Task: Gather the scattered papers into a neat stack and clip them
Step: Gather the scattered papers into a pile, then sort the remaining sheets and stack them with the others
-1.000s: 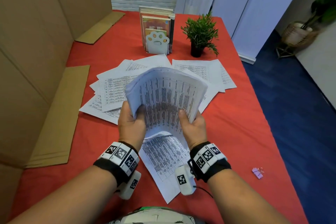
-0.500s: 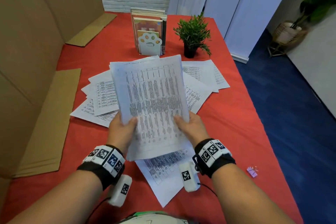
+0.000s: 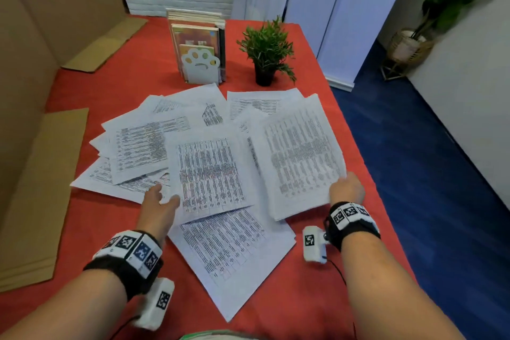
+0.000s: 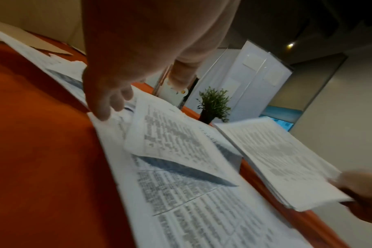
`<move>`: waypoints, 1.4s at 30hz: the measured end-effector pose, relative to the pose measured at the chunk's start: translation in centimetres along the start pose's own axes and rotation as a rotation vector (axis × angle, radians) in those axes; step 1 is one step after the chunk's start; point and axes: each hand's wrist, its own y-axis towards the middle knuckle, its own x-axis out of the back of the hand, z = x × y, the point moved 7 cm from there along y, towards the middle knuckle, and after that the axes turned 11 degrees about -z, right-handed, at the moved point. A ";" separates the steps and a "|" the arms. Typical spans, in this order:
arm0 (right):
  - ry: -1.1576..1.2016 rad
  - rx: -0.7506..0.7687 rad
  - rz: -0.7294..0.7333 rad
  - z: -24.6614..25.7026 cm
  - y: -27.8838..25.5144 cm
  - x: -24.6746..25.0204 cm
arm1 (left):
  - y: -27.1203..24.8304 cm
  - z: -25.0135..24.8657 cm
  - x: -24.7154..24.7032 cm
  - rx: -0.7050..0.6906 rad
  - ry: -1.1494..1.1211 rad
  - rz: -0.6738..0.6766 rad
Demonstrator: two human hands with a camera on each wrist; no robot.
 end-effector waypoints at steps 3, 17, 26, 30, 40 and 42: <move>-0.137 -0.066 -0.007 -3.4 3.5 1.1 | 2.0 2.3 1.4 0.051 0.152 -0.077; -0.174 0.216 0.035 3.8 1.1 -5.5 | 6.7 4.0 4.6 0.367 -0.260 -0.280; -0.062 0.521 0.428 13.5 -2.0 -15.8 | 10.5 1.5 4.7 0.434 -0.489 -0.224; -0.150 0.494 0.457 14.9 0.3 -18.8 | 11.8 -0.1 4.5 0.397 -0.425 -0.217; -0.599 0.534 0.507 15.6 2.9 -22.3 | 13.8 -2.2 3.5 0.303 -0.320 -0.313; -0.572 0.569 0.497 16.4 1.9 -22.5 | 14.3 -2.1 3.5 0.255 -0.291 -0.322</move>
